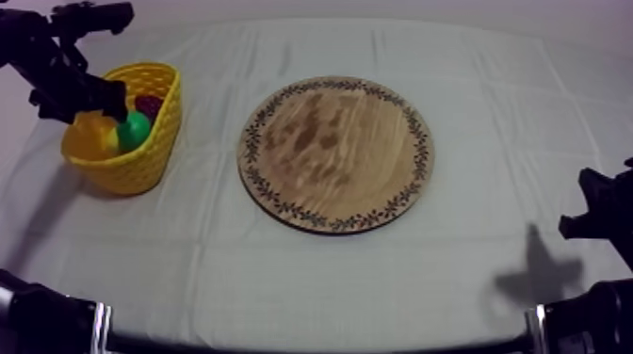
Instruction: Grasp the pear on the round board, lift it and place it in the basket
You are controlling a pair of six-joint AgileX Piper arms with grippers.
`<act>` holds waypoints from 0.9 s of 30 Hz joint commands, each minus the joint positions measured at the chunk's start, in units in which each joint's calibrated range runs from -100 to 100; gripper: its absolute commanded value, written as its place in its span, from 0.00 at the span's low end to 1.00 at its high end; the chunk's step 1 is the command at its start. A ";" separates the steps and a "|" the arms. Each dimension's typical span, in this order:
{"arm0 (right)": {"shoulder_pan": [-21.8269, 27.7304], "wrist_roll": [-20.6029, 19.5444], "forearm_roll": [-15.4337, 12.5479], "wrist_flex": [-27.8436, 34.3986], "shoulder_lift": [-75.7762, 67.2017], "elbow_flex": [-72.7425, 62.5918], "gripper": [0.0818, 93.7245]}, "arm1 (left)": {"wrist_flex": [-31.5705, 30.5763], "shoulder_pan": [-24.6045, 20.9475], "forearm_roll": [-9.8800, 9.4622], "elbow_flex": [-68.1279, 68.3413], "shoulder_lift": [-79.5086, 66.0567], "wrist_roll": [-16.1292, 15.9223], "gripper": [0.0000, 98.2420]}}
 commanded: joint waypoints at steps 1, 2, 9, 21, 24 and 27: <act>-0.03 -0.03 0.00 0.00 0.01 0.05 0.00 | -0.77 -0.40 -0.09 -0.51 -0.56 -0.05 0.96; -0.03 -0.03 0.00 0.00 0.01 0.05 0.00 | -1.23 -0.65 -0.12 -0.87 -0.93 -0.04 0.95; -0.01 -0.03 0.00 0.00 0.01 0.05 0.00 | -4.28 -1.66 -0.23 -2.03 -5.94 0.36 0.76; 0.05 -0.03 0.00 0.00 0.01 0.05 0.00 | -6.50 -1.20 0.37 5.63 -27.05 -3.81 0.38; 0.05 -0.03 0.00 0.00 0.01 0.05 0.00 | -5.88 -0.37 1.32 7.29 -34.45 -5.37 0.25; 0.05 -0.03 0.00 0.00 0.01 0.05 0.00 | -6.31 -0.26 2.41 10.43 -41.98 -6.58 0.18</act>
